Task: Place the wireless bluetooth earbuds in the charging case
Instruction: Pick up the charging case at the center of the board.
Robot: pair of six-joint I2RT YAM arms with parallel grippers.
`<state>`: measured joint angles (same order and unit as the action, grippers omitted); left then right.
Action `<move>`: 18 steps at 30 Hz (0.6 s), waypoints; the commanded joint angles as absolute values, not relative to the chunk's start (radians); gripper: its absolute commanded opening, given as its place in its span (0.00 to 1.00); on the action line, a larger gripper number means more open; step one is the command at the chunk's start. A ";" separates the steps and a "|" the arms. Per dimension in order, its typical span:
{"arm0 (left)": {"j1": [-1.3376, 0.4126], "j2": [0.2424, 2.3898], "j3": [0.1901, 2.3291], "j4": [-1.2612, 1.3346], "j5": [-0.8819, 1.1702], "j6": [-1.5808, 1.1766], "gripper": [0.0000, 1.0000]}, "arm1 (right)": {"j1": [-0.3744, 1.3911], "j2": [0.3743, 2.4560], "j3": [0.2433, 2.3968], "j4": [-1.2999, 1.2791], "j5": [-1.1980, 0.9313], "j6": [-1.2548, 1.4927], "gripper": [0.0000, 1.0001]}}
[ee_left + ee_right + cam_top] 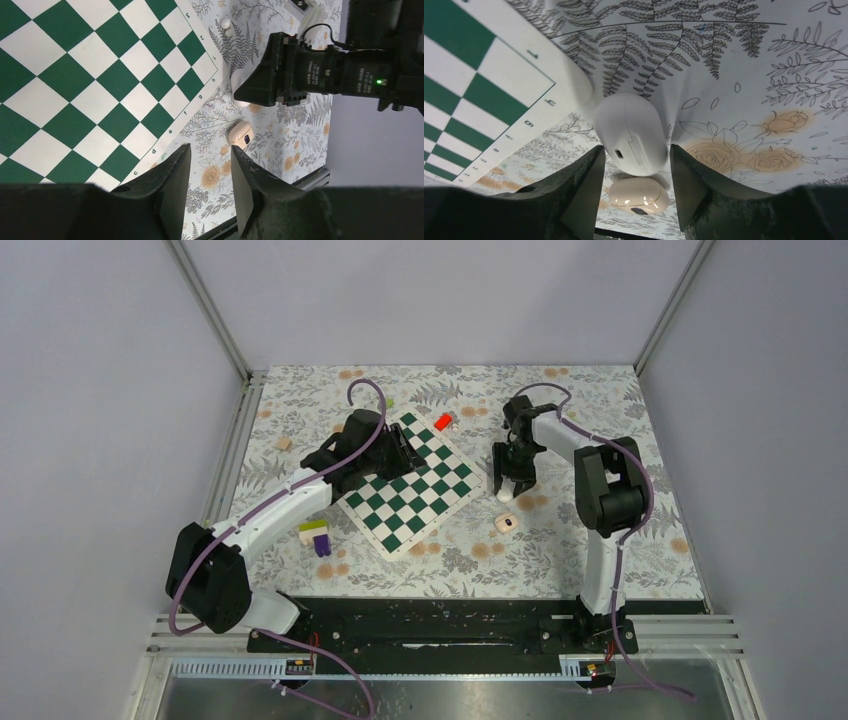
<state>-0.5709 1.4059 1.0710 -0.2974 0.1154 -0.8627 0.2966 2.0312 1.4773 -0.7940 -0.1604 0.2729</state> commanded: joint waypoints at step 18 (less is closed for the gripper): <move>-0.599 1.499 1.084 0.022 0.455 -0.919 0.79 | 0.316 1.571 1.192 -0.574 -0.540 0.377 0.31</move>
